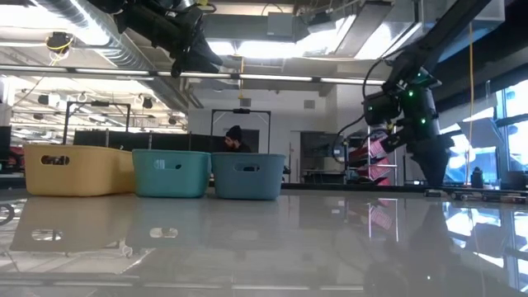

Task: Sort batteries
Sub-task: Put the small black battery into the yellow bin

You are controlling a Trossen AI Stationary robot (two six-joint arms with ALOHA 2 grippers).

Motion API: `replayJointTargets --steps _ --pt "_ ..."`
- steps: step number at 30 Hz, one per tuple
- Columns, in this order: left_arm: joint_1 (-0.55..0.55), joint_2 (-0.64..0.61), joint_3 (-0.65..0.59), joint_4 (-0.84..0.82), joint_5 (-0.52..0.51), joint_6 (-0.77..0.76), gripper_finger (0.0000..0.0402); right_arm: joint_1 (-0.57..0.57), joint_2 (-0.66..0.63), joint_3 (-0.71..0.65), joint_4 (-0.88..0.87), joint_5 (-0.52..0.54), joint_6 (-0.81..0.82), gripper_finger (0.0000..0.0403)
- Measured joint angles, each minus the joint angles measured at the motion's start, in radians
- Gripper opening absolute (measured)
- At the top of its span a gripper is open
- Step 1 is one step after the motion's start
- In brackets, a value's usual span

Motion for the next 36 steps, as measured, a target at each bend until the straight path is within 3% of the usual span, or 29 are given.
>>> replayJointTargets --steps 6,12,14,21,25,31,36 --pt "0.0 0.0 0.0 0.0 0.0 -0.007 0.0133 0.001 0.1 0.005 0.008 0.008 -0.015 0.0153" --pt "-0.001 0.0 0.0 0.0 0.0 -0.013 0.0133 0.001 0.136 0.007 0.002 -0.036 -0.016 0.0037" --pt "-0.001 0.0 0.0 0.0 0.0 -0.016 0.0133 0.001 0.136 0.013 0.0 -0.037 -0.013 0.0017" --pt "-0.009 0.0 0.0 0.0 0.0 -0.013 0.0133 0.001 0.113 0.087 -0.017 -0.042 0.022 0.0014" --pt "-0.019 0.0 0.0 -0.001 0.0 -0.013 0.0133 0.019 0.055 0.173 -0.06 -0.128 0.065 0.0014" --pt "-0.022 0.0 0.0 -0.002 0.0 -0.009 0.0133 0.16 -0.011 0.346 -0.039 -0.282 0.114 0.0014" --pt "-0.022 0.0 0.0 -0.017 0.0 -0.006 0.0133 0.305 -0.008 0.423 0.143 -0.324 0.163 0.0014"
